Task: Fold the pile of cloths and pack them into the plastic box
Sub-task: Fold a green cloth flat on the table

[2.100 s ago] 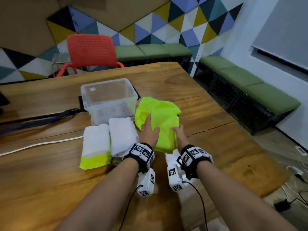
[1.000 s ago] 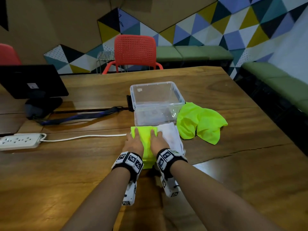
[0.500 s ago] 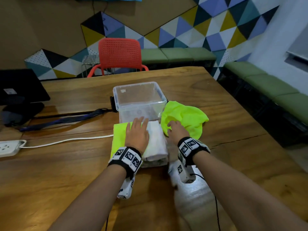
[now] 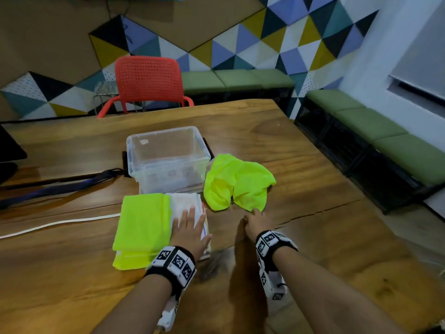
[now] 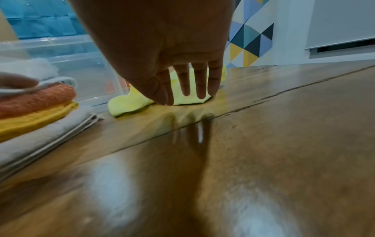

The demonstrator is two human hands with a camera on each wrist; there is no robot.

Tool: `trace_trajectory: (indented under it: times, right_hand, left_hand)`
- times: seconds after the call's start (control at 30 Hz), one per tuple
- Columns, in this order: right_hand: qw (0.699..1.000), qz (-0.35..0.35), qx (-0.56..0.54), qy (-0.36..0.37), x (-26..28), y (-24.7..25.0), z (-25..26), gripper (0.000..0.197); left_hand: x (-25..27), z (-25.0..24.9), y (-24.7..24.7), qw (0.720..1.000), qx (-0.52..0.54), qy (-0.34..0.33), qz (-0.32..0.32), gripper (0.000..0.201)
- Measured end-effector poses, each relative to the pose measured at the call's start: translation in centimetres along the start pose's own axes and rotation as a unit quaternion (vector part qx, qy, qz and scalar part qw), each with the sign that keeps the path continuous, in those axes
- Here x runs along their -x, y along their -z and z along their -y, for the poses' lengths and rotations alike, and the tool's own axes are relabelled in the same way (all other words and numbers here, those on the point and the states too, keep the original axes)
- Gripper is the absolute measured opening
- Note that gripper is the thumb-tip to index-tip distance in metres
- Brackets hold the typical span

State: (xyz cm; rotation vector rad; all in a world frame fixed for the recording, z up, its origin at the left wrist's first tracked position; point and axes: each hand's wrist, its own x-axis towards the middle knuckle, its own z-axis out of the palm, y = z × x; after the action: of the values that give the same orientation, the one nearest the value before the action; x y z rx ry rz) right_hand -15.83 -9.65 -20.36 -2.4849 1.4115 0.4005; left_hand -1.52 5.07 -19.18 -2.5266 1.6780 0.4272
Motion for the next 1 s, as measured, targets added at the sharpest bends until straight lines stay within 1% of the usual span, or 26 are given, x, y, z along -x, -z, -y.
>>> trace_trajectory:
  times: [0.03, 0.07, 0.1, 0.13, 0.17, 0.2, 0.23, 0.27, 0.3, 0.37, 0.4, 0.43, 0.47, 0.53, 0.6, 0.63, 0.67, 0.7, 0.73, 0.77, 0.8, 0.83, 0.9, 0.93, 0.97, 1.0]
  right_hand:
    - [1.0, 0.0, 0.002, 0.005, -0.5, 0.1, -0.3, 0.037]
    - [1.0, 0.005, 0.002, 0.009, -1.0, 0.1, -0.5, 0.038]
    - [1.0, 0.016, 0.003, 0.01, -1.5, 0.1, -0.8, 0.039]
    - [1.0, 0.027, 0.005, 0.01, -1.9, 0.1, -0.9, 0.04]
    - [0.999, 0.034, 0.011, 0.011, -2.3, 0.0, -1.0, 0.041]
    - [0.999, 0.031, 0.023, 0.015, -2.4, -0.1, -1.1, 0.042]
    - [0.999, 0.021, 0.04, 0.02, -2.4, 0.0, -1.0, 0.041]
    - [0.998, 0.01, 0.057, 0.026, -2.1, 0.1, -1.0, 0.039]
    - [0.997, 0.003, 0.068, 0.032, -1.5, 0.0, -1.1, 0.037]
    - [0.995, -0.002, 0.084, 0.047, -0.2, -0.3, -1.0, 0.035]
    - [0.994, -0.003, 0.092, 0.052, 0.8, -0.8, -1.2, 0.035]
    - [0.993, -0.004, 0.098, 0.062, 2.1, -1.2, -1.3, 0.035]
    - [0.992, -0.002, 0.103, 0.073, 3.4, -1.6, -1.5, 0.034]
    - [0.99, 0.017, 0.098, 0.104, 5.7, -1.8, -1.8, 0.031]
    - [0.99, 0.045, 0.055, 0.123, 7.4, -1.5, -2.2, 0.029]
    - [0.99, 0.062, 0.032, 0.12, 8.0, -1.1, -2.4, 0.03]
    - [0.991, 0.067, 0.013, 0.113, 8.3, -0.8, -2.8, 0.031]
    - [0.993, 0.051, -0.002, 0.102, 8.3, -0.5, -3.3, 0.031]
    - [0.995, 0.024, -0.004, 0.096, 8.2, -0.3, -3.8, 0.03]
    - [0.995, -0.012, -0.011, 0.096, 8.2, -0.1, -4.2, 0.028]
    - [0.993, -0.065, -0.006, 0.098, 8.2, 0.0, -4.5, 0.027]
    - [0.99, -0.103, 0.012, 0.097, 8.0, 0.3, -4.6, 0.026]
    - [0.988, -0.126, 0.054, 0.07, 8.2, 0.5, -4.9, 0.019]
    - [0.984, -0.142, 0.074, 0.075, 8.0, 0.1, -5.0, 0.018]
    - [0.988, -0.113, 0.059, 0.086, 7.9, -0.1, -5.0, 0.017]
    - [0.992, -0.078, 0.034, 0.088, 7.8, -0.3, -4.9, 0.021]
  left_hand:
    - [-0.3, -0.1, -0.1, 1.0, -0.002, 0.011, 0.003, 0.101]
    - [-0.1, -0.3, 0.3, 1.0, 0.011, 0.019, -0.01, 0.101]
    - [-0.2, -0.5, 0.6, 0.999, 0.011, 0.013, -0.03, 0.093]
    - [0.0, -0.7, 0.8, 1.0, 0.006, 0.013, -0.028, 0.077]
    - [0.1, -0.7, 0.6, 0.999, -0.023, 0.007, -0.034, 0.059]
    - [0.0, -0.8, 0.8, 0.998, -0.026, -0.002, -0.054, 0.05]
    - [-0.4, -1.0, 0.8, 0.998, -0.03, -0.018, -0.061, 0.053]
    - [-0.8, -1.3, 0.4, 0.996, -0.034, -0.051, -0.069, 0.055]
    - [-0.7, -1.8, 0.8, 0.992, -0.051, -0.085, -0.078, 0.05]
    - [-0.9, -2.6, 1.2, 0.983, -0.067, -0.142, -0.093, 0.023]
    - [-1.3, -3.2, 1.0, 0.979, -0.056, -0.175, -0.082, 0.02]
    - [-1.7, -4.0, 0.9, 0.975, -0.042, -0.206, -0.069, 0.029]
    - [-1.9, -4.9, 0.7, 0.971, -0.024, -0.224, -0.085, 0.035]
    - [-2.3, -6.7, 0.3, 0.973, 0.005, -0.218, -0.073, 0.034]
    - [-2.5, -8.1, -0.2, 0.973, 0.027, -0.215, -0.08, 0.034]
    - [-2.6, -8.7, -0.6, 0.978, 0.017, -0.201, -0.048, 0.036]
    - [-2.7, -9.1, -1.0, 0.983, 0.001, -0.181, -0.002, 0.039]
    - [-2.6, -9.6, -1.4, 0.986, -0.016, -0.161, 0.043, 0.04]
    - [-2.6, -10.0, -1.8, 0.987, -0.023, -0.148, 0.059, 0.039]
    - [-2.4, -10.3, -2.1, 0.988, -0.024, -0.139, 0.059, 0.037]
    - [-2.3, -10.5, -2.5, 0.99, -0.024, -0.131, 0.052, 0.033]
    - [-2.2, -10.6, -2.7, 0.991, -0.023, -0.122, 0.042, 0.031]
    - [-2.2, -10.4, -3.1, 0.994, 0.003, -0.105, 0.032, 0.03]
    - [-2.3, -10.2, -3.2, 0.994, 0.019, -0.098, 0.034, 0.032]
    - [-2.3, -10.1, -3.2, 0.994, 0.027, -0.1, 0.043, 0.033]
    - [-2.4, -10.0, -3.2, 0.992, 0.027, -0.108, 0.055, 0.034]
